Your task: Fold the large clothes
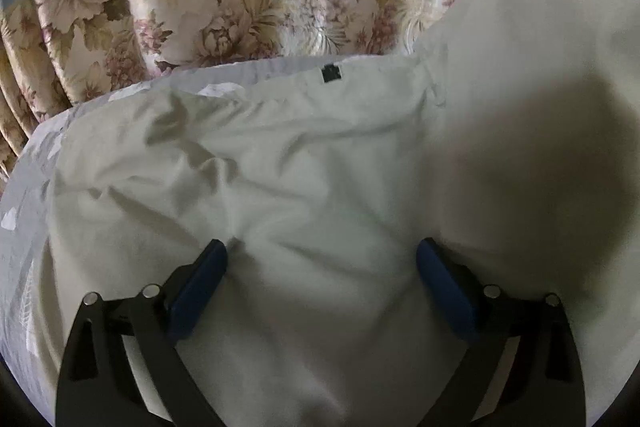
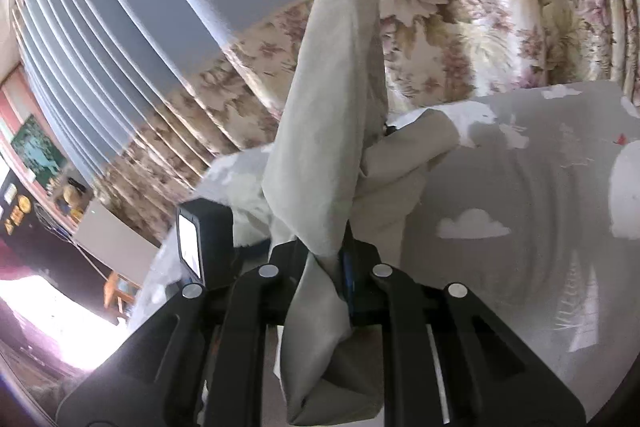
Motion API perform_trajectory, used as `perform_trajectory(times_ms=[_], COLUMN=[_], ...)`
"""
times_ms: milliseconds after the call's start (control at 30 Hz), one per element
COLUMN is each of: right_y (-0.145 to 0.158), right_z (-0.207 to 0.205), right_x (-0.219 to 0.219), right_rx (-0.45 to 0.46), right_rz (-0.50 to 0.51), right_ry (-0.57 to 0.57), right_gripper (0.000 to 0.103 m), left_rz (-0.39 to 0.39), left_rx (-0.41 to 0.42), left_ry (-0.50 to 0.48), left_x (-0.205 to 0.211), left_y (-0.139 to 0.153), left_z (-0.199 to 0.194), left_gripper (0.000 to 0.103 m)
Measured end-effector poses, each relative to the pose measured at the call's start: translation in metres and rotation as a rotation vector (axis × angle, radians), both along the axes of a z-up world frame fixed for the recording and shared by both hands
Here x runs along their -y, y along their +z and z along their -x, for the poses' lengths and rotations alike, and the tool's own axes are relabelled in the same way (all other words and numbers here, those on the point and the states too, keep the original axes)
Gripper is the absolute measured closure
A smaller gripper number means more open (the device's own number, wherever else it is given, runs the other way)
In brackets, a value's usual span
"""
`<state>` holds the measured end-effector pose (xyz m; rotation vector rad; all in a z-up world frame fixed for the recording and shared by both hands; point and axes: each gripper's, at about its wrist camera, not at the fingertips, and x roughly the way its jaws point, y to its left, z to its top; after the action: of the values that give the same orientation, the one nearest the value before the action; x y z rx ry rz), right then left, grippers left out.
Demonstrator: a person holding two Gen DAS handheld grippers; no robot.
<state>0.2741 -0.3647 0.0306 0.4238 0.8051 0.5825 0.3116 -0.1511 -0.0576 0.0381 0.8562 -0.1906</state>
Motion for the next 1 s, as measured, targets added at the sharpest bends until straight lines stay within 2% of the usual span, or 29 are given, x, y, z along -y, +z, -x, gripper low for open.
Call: perform_trajectory(times_ms=[167, 233, 433, 567, 733, 833, 1000], right_y=[0.021, 0.029, 0.035, 0.019, -0.025, -0.047, -0.053], right_z=[-0.002, -0.003, -0.010, -0.012, -0.013, -0.009, 0.003], right_x=[-0.029, -0.047, -0.119, -0.182, -0.257, -0.288, -0.306], right_rx=[0.025, 0.035, 0.041, 0.040, 0.015, 0.024, 0.103], right_rz=[-0.003, 0.000, 0.060, 0.168, 0.296, 0.365, 0.453], right_ry=[0.036, 0.052, 0.092, 0.121, 0.160, 0.168, 0.136], right_gripper=[0.089, 0.089, 0.089, 0.089, 0.089, 0.089, 0.086], left_rz=[0.013, 0.013, 0.078, 0.104, 0.119, 0.121, 0.134], left_rx=[0.095, 0.126, 0.149, 0.158, 0.155, 0.155, 0.144], left_ry=[0.033, 0.072, 0.198, 0.254, 0.279, 0.289, 0.295], left_x=[-0.044, -0.076, -0.166, -0.215, -0.258, -0.282, -0.306], left_y=[0.037, 0.052, 0.067, 0.069, 0.067, 0.067, 0.067], left_z=[0.021, 0.029, 0.045, 0.059, 0.071, 0.079, 0.086], left_gripper=[0.007, 0.007, 0.007, 0.007, 0.007, 0.007, 0.007])
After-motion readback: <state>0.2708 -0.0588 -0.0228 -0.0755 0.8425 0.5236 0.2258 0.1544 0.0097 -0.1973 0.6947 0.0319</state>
